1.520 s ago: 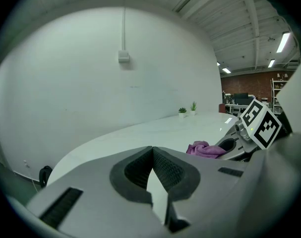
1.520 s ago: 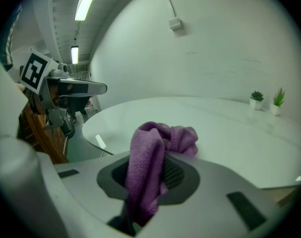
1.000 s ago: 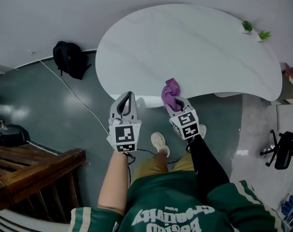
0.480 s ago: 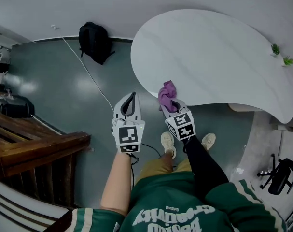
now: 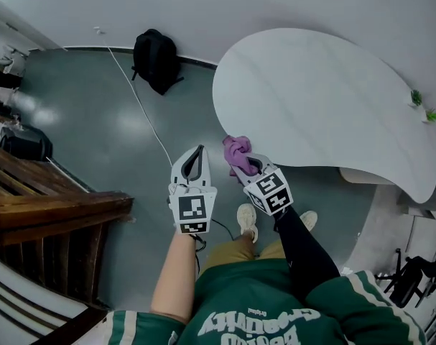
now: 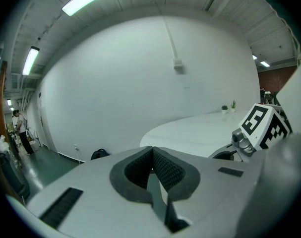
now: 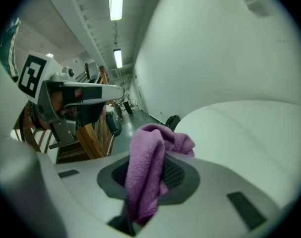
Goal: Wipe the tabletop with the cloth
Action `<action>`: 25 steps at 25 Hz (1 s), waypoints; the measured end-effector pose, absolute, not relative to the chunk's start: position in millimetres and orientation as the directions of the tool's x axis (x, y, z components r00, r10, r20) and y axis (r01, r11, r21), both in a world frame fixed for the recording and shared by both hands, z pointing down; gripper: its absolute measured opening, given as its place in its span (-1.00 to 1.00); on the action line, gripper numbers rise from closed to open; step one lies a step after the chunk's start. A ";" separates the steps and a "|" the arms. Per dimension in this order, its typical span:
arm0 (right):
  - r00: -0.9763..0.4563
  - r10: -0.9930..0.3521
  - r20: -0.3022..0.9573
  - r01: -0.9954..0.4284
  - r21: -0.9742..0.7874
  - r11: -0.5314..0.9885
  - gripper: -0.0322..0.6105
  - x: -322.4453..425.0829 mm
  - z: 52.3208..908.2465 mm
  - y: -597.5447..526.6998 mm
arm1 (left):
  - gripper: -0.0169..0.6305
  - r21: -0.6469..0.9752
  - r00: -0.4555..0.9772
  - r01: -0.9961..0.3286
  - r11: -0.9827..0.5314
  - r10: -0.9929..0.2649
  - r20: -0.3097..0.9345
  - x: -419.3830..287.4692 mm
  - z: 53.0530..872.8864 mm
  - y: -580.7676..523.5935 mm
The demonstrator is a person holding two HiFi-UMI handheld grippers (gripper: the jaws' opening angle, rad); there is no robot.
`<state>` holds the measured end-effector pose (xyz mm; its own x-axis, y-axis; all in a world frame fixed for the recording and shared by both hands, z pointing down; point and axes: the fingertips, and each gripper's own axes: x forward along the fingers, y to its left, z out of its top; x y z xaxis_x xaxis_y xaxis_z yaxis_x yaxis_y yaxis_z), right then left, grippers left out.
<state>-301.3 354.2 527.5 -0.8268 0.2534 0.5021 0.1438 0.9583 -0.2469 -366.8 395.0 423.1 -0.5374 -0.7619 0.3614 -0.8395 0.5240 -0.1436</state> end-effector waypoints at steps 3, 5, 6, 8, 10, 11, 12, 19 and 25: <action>-0.862 0.161 0.481 0.067 -0.206 0.976 -0.61 -282.4 497.8 309.9 | -0.95 -0.128 -0.511 -0.857 0.499 -0.792 0.335 -359.2 407.4 368.5; -0.885 0.087 0.458 0.008 -0.171 0.985 -0.61 -265.4 472.2 277.2 | -0.95 -0.122 -0.484 -0.873 0.471 -0.816 0.315 -350.2 394.7 346.6; -0.896 0.049 0.442 -0.021 -0.154 0.988 -0.61 -255.9 457.7 260.4 | -0.95 -0.121 -0.467 -0.883 0.453 -0.830 0.303 -343.9 387.3 334.3; -0.914 -0.027 0.404 -0.079 -0.113 0.990 -0.61 -233.8 426.9 226.3 | -0.95 -0.129 -0.425 -0.905 0.405 -0.861 0.281 -326.3 371.5 306.7; -0.925 -0.103 0.367 -0.136 -0.065 0.989 -0.61 -207.5 395.7 191.7 | -0.95 -0.147 -0.379 -0.924 0.352 -0.888 0.259 -305.2 355.5 277.0; -0.926 -0.138 0.350 -0.162 -0.040 0.986 -0.61 -193.1 381.0 174.9 | -0.95 -0.154 -0.359 -0.931 0.330 -0.899 0.249 -294.7 347.9 262.3; -0.927 -0.170 0.336 -0.186 -0.016 0.982 -0.61 -177.6 367.3 159.1 | -0.95 -0.159 -0.343 -0.937 0.312 -0.908 0.240 -284.6 341.2 248.4; -0.895 -0.381 0.232 -0.364 0.114 0.924 -0.60 -58.1 298.8 64.0 | -0.95 -0.183 -0.283 -0.950 0.252 -0.944 0.170 -218.3 288.0 165.5; -0.877 -0.452 0.161 -0.428 0.164 0.889 -0.60 10.4 268.2 15.9 | -0.95 -0.205 -0.260 -0.950 0.234 -0.960 0.108 -167.9 255.2 119.9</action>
